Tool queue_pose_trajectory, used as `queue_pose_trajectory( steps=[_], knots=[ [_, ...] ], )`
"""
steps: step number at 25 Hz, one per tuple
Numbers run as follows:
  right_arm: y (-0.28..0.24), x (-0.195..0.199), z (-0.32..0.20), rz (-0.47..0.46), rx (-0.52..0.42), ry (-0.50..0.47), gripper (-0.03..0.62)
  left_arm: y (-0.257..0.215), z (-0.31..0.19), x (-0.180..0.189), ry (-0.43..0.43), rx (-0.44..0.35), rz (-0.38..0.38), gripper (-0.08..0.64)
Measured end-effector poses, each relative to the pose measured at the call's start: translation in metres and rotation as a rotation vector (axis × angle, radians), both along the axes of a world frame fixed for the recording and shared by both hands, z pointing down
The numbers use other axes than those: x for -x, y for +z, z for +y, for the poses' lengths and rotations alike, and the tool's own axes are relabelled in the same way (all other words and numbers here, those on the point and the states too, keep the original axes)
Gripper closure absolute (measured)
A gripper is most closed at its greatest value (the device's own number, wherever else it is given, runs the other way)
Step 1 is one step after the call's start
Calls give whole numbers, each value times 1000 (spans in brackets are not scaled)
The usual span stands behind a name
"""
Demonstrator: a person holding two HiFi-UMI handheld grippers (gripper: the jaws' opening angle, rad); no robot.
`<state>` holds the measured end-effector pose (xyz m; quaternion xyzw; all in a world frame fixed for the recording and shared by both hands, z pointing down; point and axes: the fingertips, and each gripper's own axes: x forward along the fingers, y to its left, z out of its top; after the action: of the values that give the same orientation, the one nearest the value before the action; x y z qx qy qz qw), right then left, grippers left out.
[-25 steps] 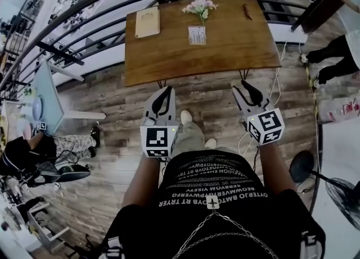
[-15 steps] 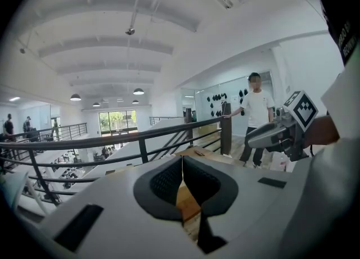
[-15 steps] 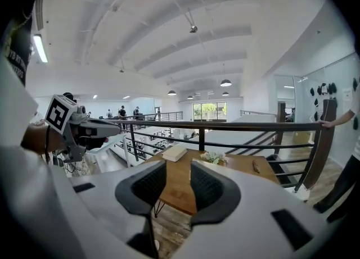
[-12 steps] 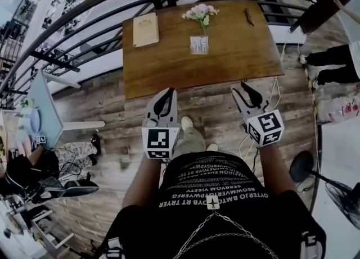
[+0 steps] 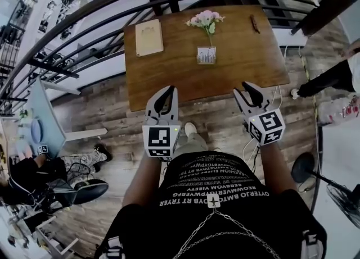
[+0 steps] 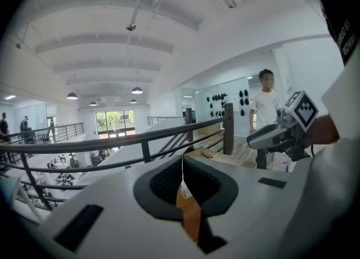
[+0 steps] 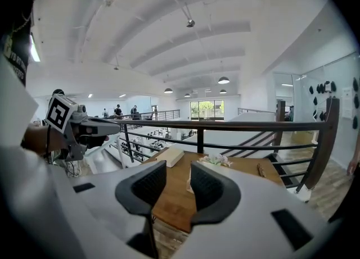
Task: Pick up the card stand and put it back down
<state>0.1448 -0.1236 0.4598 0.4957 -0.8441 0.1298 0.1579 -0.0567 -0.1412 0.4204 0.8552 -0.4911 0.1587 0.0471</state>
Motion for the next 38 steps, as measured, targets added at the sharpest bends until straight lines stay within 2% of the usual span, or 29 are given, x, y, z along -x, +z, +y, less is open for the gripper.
queue_pose_trajectory(
  steps=[13,20,25,38],
  knots=[
    [-5,24,-68,20,-11,82,453,-1,-81,26,73,-14,27,531],
    [-1,-10,-64,12,51,119,453,-4,-85,-11,121,37,16,531],
    [42,2,-90,16,88,111,453,14,-113,1,136,40,17,531],
    [140,-11,-150,-5,214,22,453,31,-178,-23,110,57,-3,531]
  ],
)
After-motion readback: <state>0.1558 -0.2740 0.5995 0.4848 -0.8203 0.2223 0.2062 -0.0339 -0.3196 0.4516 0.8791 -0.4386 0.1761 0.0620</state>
